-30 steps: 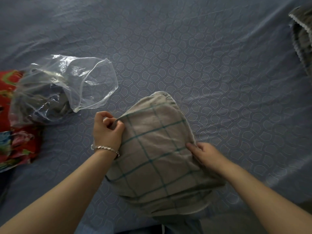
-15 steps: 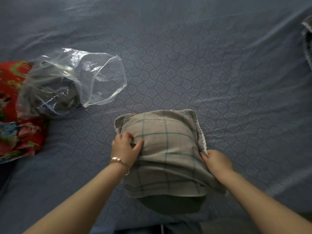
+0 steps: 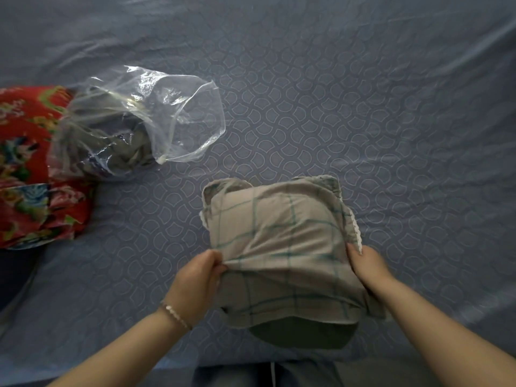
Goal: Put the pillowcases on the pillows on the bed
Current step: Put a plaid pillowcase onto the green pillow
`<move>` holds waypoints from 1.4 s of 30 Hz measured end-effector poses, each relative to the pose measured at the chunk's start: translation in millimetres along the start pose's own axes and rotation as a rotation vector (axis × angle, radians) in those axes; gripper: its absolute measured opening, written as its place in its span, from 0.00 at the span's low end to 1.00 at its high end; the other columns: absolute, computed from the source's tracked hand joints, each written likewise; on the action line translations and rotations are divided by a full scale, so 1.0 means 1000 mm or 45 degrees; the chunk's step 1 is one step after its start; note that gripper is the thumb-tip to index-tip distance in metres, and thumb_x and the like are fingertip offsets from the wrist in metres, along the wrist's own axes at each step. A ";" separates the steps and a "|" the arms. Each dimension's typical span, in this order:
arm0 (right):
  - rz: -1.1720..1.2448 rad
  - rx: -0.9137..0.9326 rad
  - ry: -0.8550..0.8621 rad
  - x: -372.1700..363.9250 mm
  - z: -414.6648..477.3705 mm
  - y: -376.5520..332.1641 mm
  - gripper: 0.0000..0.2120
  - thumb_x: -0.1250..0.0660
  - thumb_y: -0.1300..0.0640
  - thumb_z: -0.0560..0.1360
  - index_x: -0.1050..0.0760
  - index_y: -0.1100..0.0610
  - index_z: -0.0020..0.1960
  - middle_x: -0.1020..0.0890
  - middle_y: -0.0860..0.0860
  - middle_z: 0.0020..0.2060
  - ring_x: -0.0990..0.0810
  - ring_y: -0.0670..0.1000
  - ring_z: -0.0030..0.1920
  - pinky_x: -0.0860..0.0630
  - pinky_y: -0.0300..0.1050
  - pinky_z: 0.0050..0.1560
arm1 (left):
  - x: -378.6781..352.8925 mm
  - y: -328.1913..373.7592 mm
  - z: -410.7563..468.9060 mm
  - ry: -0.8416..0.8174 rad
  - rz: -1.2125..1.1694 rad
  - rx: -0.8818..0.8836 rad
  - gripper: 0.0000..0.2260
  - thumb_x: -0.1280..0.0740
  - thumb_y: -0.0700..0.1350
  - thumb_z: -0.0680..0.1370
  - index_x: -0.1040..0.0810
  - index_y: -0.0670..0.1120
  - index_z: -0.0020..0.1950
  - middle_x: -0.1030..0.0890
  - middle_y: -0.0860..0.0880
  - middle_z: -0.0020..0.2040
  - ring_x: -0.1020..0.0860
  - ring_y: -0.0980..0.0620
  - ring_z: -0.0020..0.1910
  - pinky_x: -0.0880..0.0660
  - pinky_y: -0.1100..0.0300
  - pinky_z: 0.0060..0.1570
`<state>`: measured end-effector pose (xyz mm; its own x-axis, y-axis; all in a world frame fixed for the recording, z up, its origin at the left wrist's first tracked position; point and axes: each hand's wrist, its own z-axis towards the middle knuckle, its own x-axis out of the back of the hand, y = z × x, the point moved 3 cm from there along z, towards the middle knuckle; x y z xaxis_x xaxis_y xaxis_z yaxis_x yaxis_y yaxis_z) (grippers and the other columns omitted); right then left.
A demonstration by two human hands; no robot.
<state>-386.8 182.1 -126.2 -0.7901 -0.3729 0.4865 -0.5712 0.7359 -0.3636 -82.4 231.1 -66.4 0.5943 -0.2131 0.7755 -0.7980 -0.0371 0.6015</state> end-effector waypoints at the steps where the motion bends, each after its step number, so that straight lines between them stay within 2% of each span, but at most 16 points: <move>1: 0.050 -0.006 -0.024 -0.001 -0.001 -0.001 0.21 0.47 0.52 0.81 0.26 0.67 0.60 0.23 0.65 0.59 0.26 0.62 0.61 0.32 0.44 0.52 | -0.004 -0.010 -0.009 -0.150 0.134 0.018 0.08 0.47 0.54 0.73 0.35 0.51 0.43 0.22 0.47 0.34 0.26 0.53 0.34 0.33 0.62 0.32; 4: 0.211 0.019 -0.299 -0.009 -0.003 0.002 0.40 0.37 0.30 0.67 0.28 0.62 0.64 0.21 0.58 0.59 0.23 0.56 0.59 0.29 0.45 0.62 | -0.010 -0.043 -0.017 -0.592 0.328 0.403 0.10 0.45 0.55 0.72 0.31 0.50 0.44 0.22 0.48 0.44 0.22 0.46 0.45 0.26 0.56 0.42; 7: 0.097 0.139 -0.584 -0.023 -0.014 0.000 0.48 0.21 0.35 0.48 0.27 0.54 0.64 0.19 0.49 0.56 0.19 0.48 0.55 0.25 0.45 0.59 | 0.002 -0.023 0.001 -0.258 0.065 0.647 0.06 0.35 0.44 0.72 0.31 0.51 0.39 0.27 0.47 0.44 0.25 0.45 0.44 0.28 0.57 0.44; 10: -0.306 0.349 -0.495 -0.037 -0.018 0.006 0.58 0.26 0.26 0.37 0.28 0.47 0.65 0.25 0.46 0.63 0.26 0.49 0.63 0.30 0.44 0.66 | -0.001 0.021 0.017 -0.214 -0.070 0.776 0.18 0.34 0.56 0.73 0.29 0.47 0.58 0.27 0.45 0.54 0.25 0.44 0.53 0.29 0.58 0.50; 12: -0.373 0.410 -0.367 -0.037 -0.019 0.006 0.55 0.27 0.26 0.40 0.27 0.46 0.64 0.25 0.48 0.63 0.26 0.51 0.62 0.29 0.46 0.64 | -0.014 0.049 0.020 -0.448 -0.122 1.040 0.40 0.36 0.66 0.70 0.43 0.45 0.73 0.38 0.39 0.68 0.32 0.39 0.65 0.32 0.51 0.62; 15: -0.543 0.484 -0.309 -0.030 -0.032 -0.010 0.31 0.24 0.38 0.58 0.21 0.49 0.58 0.18 0.49 0.54 0.20 0.51 0.54 0.24 0.44 0.53 | -0.034 0.078 0.026 -0.521 -0.235 1.346 0.52 0.33 0.67 0.67 0.63 0.47 0.76 0.52 0.38 0.73 0.41 0.36 0.70 0.37 0.49 0.66; 18: -0.460 0.537 -0.354 -0.017 -0.047 -0.025 0.25 0.26 0.43 0.62 0.21 0.51 0.57 0.17 0.49 0.52 0.20 0.50 0.53 0.24 0.46 0.53 | -0.036 0.091 0.033 -0.314 -0.385 1.425 0.50 0.31 0.64 0.67 0.61 0.50 0.76 0.51 0.38 0.73 0.39 0.36 0.69 0.38 0.49 0.66; 22: -0.178 0.575 -0.292 0.032 -0.081 -0.057 0.33 0.32 0.41 0.56 0.25 0.49 0.60 0.19 0.47 0.54 0.21 0.49 0.56 0.24 0.51 0.58 | -0.033 0.093 0.056 -0.238 -0.834 1.266 0.56 0.27 0.69 0.56 0.49 0.51 0.76 0.42 0.43 0.74 0.37 0.40 0.70 0.36 0.45 0.68; 24: -0.264 0.630 -0.125 0.067 -0.104 -0.082 0.30 0.32 0.42 0.58 0.24 0.50 0.59 0.19 0.47 0.52 0.21 0.51 0.54 0.24 0.50 0.56 | -0.029 0.108 0.068 -0.308 -1.248 1.221 0.49 0.26 0.66 0.58 0.41 0.52 0.73 0.32 0.47 0.69 0.29 0.43 0.63 0.28 0.41 0.59; 27: -0.494 0.729 0.170 0.100 -0.143 -0.118 0.16 0.32 0.47 0.68 0.25 0.51 0.55 0.19 0.50 0.47 0.21 0.53 0.49 0.27 0.42 0.45 | -0.012 0.134 0.086 -0.460 -1.687 1.113 0.21 0.34 0.55 0.72 0.30 0.50 0.62 0.26 0.45 0.54 0.23 0.45 0.46 0.21 0.49 0.42; 30: -0.946 0.811 0.426 0.083 -0.157 -0.135 0.15 0.37 0.47 0.74 0.31 0.51 0.58 0.21 0.52 0.51 0.22 0.56 0.52 0.35 0.43 0.42 | 0.010 0.130 0.104 -0.427 -1.859 0.970 0.13 0.39 0.55 0.76 0.26 0.51 0.56 0.24 0.44 0.53 0.22 0.44 0.45 0.20 0.50 0.39; 34: -1.227 0.717 0.515 -0.010 -0.129 -0.127 0.15 0.45 0.61 0.76 0.28 0.54 0.60 0.22 0.60 0.52 0.21 0.59 0.52 0.27 0.46 0.46 | 0.030 0.092 0.117 -0.216 -1.661 0.998 0.08 0.41 0.51 0.79 0.26 0.49 0.51 0.24 0.46 0.46 0.24 0.49 0.41 0.23 0.56 0.37; 36: -1.208 0.818 0.207 -0.060 -0.118 -0.114 0.16 0.44 0.63 0.75 0.25 0.56 0.59 0.21 0.61 0.51 0.21 0.60 0.51 0.26 0.48 0.48 | 0.029 0.066 0.113 -0.062 -1.331 1.002 0.08 0.39 0.43 0.79 0.28 0.45 0.57 0.25 0.45 0.46 0.26 0.52 0.39 0.27 0.57 0.38; 38: -1.119 1.052 -0.011 -0.080 -0.112 -0.109 0.10 0.29 0.55 0.68 0.21 0.55 0.48 0.19 0.55 0.45 0.19 0.55 0.46 0.25 0.43 0.44 | 0.020 0.042 0.107 0.045 -0.880 0.930 0.16 0.35 0.39 0.76 0.30 0.40 0.64 0.25 0.44 0.50 0.26 0.51 0.41 0.27 0.55 0.40; 40: -0.936 1.175 0.227 -0.057 -0.090 -0.116 0.15 0.22 0.52 0.51 0.22 0.53 0.36 0.20 0.50 0.34 0.20 0.52 0.35 0.26 0.39 0.34 | 0.004 0.027 0.103 0.011 -0.436 0.767 0.20 0.31 0.38 0.73 0.29 0.40 0.64 0.25 0.41 0.56 0.26 0.47 0.47 0.27 0.54 0.50; 42: -0.922 1.002 0.374 -0.018 -0.051 -0.116 0.25 0.23 0.52 0.56 0.22 0.54 0.52 0.21 0.54 0.50 0.21 0.55 0.51 0.25 0.45 0.48 | -0.020 0.022 0.101 -0.136 -0.200 0.653 0.21 0.30 0.41 0.73 0.29 0.42 0.65 0.28 0.41 0.60 0.26 0.47 0.53 0.30 0.56 0.58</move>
<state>-295.2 132.4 -52.5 -0.1881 -0.3444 0.9198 -0.9409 -0.2053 -0.2693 -122.0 135.7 -87.5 0.7180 -0.2637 0.6442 -0.6627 -0.5422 0.5166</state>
